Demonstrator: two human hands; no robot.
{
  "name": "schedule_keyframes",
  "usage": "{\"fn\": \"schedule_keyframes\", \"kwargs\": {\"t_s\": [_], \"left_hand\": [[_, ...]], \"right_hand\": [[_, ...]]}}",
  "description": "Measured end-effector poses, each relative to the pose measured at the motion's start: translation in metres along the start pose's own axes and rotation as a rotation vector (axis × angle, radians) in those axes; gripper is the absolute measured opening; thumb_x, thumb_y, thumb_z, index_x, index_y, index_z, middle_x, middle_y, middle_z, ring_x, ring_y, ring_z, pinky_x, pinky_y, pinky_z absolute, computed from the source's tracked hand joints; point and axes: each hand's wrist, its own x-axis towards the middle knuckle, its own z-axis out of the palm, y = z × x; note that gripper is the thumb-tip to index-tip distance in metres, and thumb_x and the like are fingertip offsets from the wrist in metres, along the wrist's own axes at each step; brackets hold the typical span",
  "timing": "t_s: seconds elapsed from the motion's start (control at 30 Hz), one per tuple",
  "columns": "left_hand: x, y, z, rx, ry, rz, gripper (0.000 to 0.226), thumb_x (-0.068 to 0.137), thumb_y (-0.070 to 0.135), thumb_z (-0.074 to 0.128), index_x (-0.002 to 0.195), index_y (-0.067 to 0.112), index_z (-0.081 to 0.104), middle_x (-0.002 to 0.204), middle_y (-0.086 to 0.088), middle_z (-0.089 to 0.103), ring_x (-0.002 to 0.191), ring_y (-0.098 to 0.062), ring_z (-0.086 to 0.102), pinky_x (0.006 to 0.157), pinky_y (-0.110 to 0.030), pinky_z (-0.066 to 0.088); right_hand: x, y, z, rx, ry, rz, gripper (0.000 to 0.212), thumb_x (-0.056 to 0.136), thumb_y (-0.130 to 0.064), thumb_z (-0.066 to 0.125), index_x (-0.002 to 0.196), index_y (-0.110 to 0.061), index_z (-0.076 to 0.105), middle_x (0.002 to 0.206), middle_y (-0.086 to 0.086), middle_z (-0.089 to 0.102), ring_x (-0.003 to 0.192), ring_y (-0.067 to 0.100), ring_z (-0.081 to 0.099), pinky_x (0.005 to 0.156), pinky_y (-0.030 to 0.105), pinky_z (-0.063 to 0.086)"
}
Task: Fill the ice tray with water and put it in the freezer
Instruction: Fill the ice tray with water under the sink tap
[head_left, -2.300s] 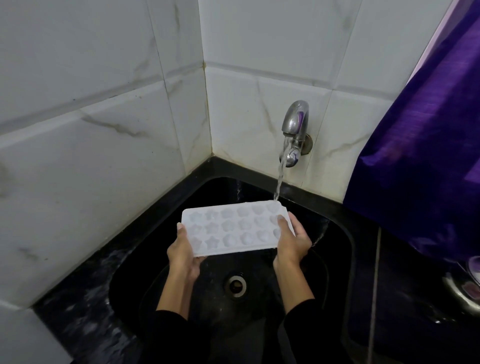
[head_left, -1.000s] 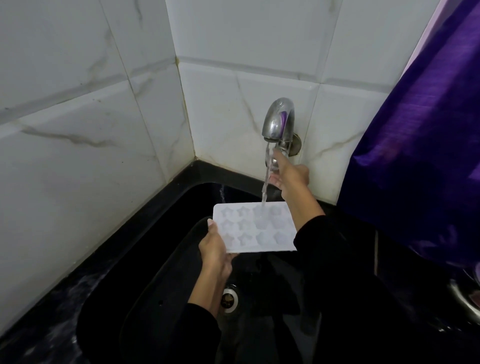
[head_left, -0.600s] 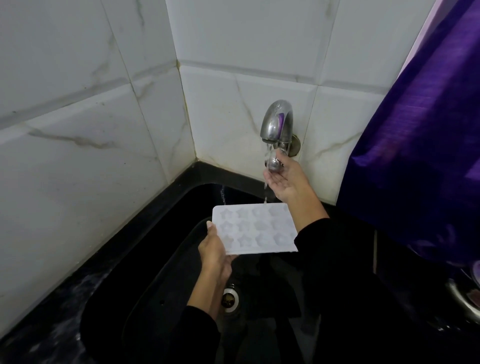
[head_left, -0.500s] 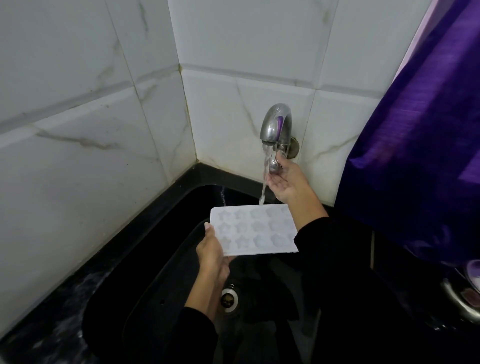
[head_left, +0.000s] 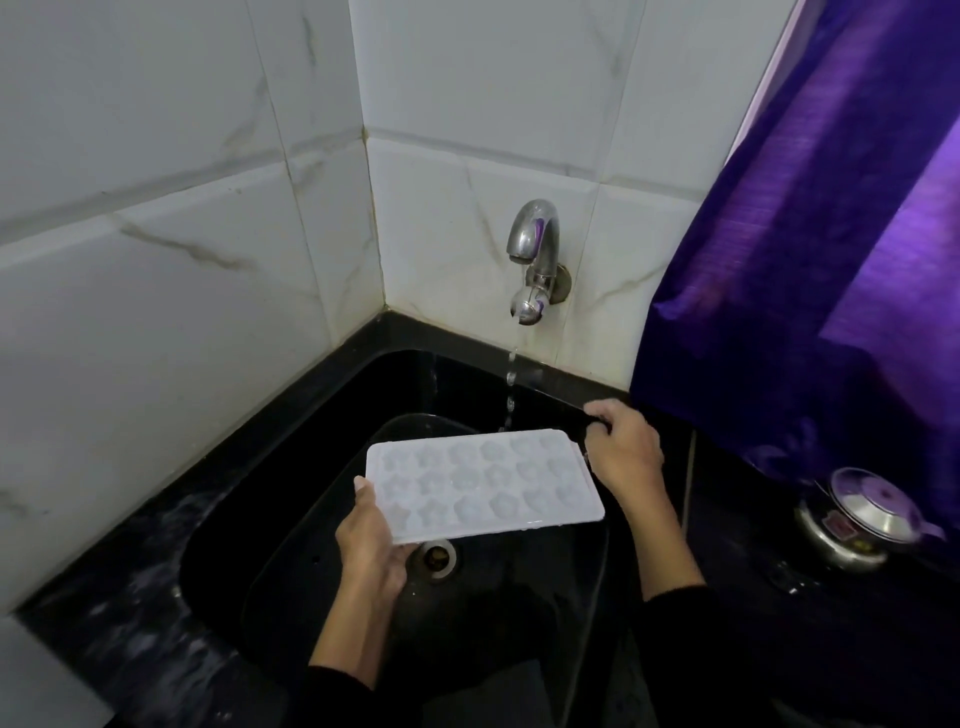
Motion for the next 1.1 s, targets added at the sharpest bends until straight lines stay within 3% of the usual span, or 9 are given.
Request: {"fn": "schedule_keyframes", "kwargs": {"t_s": [0.17,0.27,0.37,0.63,0.8,1.1], "left_hand": [[-0.012,-0.014,-0.031,0.014,0.026,-0.007,0.041,0.1,0.044,0.038,0.101,0.008,0.058,0.09,-0.01,0.066,0.079,-0.027,0.065,0.06,-0.04,0.051],[-0.021,-0.023,-0.046,0.013,0.026,-0.012,0.042,0.1,0.044,0.039,0.107,0.007,0.058,0.092,-0.01,0.067,0.081,-0.026,0.065,0.069,-0.042,0.053],[-0.033,-0.028,-0.053,0.014,0.017,-0.013,0.04,0.1,0.043,0.04,0.105,0.007,0.057,0.089,-0.01,0.066,0.079,-0.026,0.065,0.069,-0.042,0.053],[-0.058,-0.041,-0.065,0.008,0.011,-0.027,0.04,0.1,0.042,0.039,0.108,0.007,0.057,0.091,-0.01,0.066,0.082,-0.028,0.065,0.075,-0.048,0.052],[-0.075,-0.046,-0.067,-0.022,0.017,-0.015,0.038,0.1,0.042,0.039,0.101,0.008,0.057,0.09,-0.01,0.067,0.081,-0.028,0.065,0.065,-0.043,0.053],[-0.079,-0.044,-0.079,-0.017,0.028,0.018,0.039,0.1,0.044,0.039,0.095,0.012,0.059,0.093,-0.01,0.068,0.084,-0.029,0.067,0.069,-0.043,0.055]], "right_hand": [[-0.043,0.024,0.004,-0.276,-0.043,-0.028,0.047,0.092,-0.001,0.043,0.124,-0.031,0.06,0.15,0.004,0.037,0.145,0.024,0.017,0.116,0.054,0.01],[-0.061,0.031,0.008,-0.412,-0.095,-0.095,0.059,0.086,0.008,0.044,0.124,-0.036,0.059,0.158,0.006,0.021,0.149,0.027,-0.004,0.114,0.058,-0.006],[-0.074,0.037,0.009,-0.496,-0.141,-0.144,0.066,0.081,0.012,0.047,0.125,-0.037,0.058,0.161,0.007,0.012,0.148,0.03,-0.014,0.113,0.061,-0.011],[-0.09,0.043,-0.002,-0.632,-0.203,-0.218,0.065,0.083,0.011,0.049,0.129,-0.035,0.057,0.162,0.011,0.005,0.146,0.035,-0.019,0.111,0.064,-0.014],[-0.102,0.04,-0.002,-0.667,-0.277,-0.237,0.061,0.084,0.009,0.054,0.126,-0.033,0.059,0.161,0.013,0.001,0.145,0.039,-0.021,0.11,0.066,-0.014],[-0.101,0.044,-0.007,-0.666,-0.253,-0.279,0.074,0.081,0.018,0.049,0.126,-0.039,0.059,0.158,0.011,0.013,0.146,0.037,-0.02,0.109,0.066,-0.017]]}}
